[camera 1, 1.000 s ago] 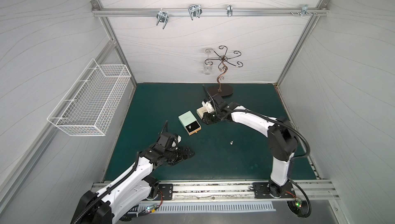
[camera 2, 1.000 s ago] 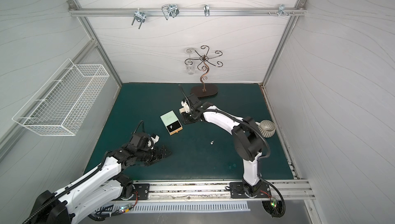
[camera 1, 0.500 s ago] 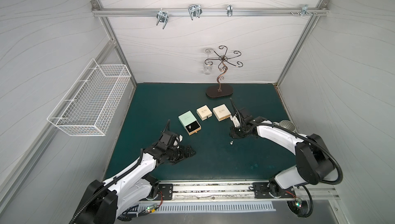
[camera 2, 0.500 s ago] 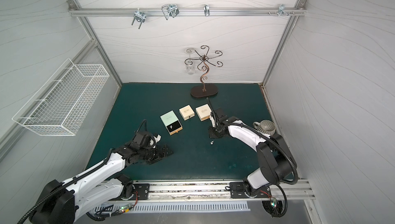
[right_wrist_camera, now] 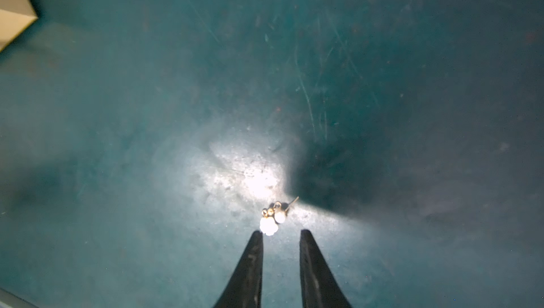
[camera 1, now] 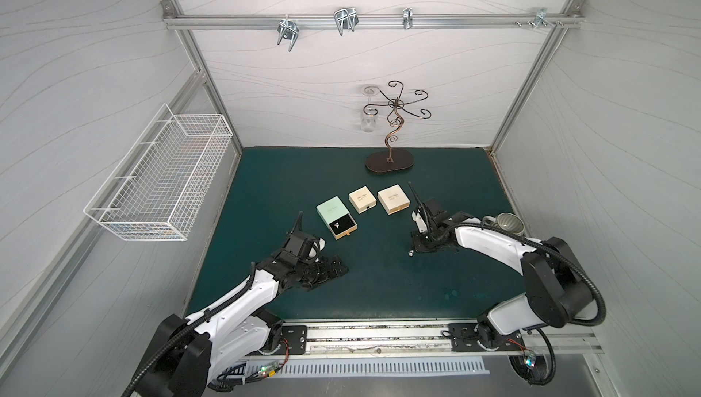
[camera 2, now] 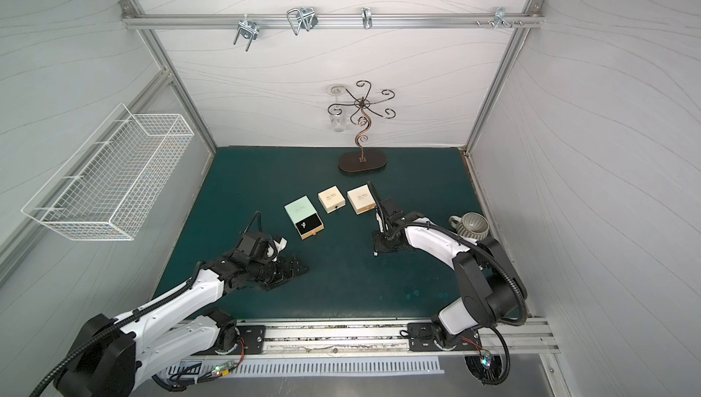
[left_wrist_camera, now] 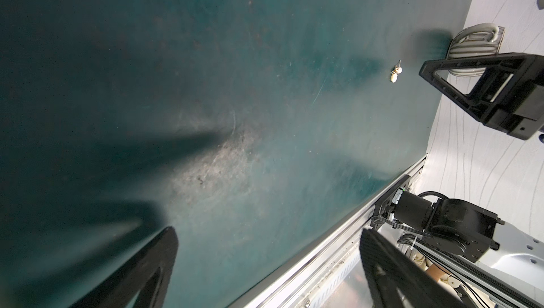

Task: Place the earrings into the drawer-style jewelry box
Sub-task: Pick up the earring from the center of the board.

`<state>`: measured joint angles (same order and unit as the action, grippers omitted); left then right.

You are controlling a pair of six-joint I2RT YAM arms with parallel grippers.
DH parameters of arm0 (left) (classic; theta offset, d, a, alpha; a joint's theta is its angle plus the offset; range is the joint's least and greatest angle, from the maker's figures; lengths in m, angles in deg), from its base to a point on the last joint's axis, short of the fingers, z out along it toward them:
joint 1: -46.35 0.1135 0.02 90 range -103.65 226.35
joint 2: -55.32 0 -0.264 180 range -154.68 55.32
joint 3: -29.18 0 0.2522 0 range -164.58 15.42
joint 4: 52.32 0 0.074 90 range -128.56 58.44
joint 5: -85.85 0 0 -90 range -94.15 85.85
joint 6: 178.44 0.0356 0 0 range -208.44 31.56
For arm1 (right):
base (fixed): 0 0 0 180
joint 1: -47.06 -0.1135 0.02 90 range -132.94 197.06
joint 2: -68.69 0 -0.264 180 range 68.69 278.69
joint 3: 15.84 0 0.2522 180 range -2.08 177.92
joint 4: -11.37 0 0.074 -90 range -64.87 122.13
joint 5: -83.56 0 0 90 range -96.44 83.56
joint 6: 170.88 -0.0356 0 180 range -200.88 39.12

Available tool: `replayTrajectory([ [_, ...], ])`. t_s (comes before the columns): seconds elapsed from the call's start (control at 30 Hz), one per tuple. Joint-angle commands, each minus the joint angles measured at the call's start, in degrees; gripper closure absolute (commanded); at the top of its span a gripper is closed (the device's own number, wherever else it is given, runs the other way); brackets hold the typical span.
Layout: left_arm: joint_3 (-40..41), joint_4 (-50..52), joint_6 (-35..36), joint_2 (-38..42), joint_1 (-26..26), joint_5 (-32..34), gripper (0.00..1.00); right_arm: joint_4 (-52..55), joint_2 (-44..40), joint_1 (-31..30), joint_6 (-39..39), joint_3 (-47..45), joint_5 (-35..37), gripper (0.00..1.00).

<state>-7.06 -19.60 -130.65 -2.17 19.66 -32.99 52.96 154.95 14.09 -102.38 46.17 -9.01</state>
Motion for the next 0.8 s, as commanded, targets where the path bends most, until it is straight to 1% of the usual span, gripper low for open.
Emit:
replayTrajectory([
  [0.0,-2.0,-1.7,0.3,-0.1,-0.4,-0.9,0.01,-0.3,1.5,-0.4,-1.5,-0.2,0.2,0.74],
  [0.47,-1.3,-1.3,0.2,0.9,-0.3,-0.6,0.01,-1.0,5.2,-2.0,-2.9,1.0,1.2,0.75],
  [0.63,-0.9,-1.6,0.1,1.1,-0.3,-0.2,0.01,-1.3,5.9,-1.9,-2.9,1.1,1.4,0.77],
  [0.77,-0.5,-2.0,-0.1,0.8,-0.4,-0.1,0.01,-1.5,6.0,-2.0,-3.0,1.1,1.5,0.81],
])
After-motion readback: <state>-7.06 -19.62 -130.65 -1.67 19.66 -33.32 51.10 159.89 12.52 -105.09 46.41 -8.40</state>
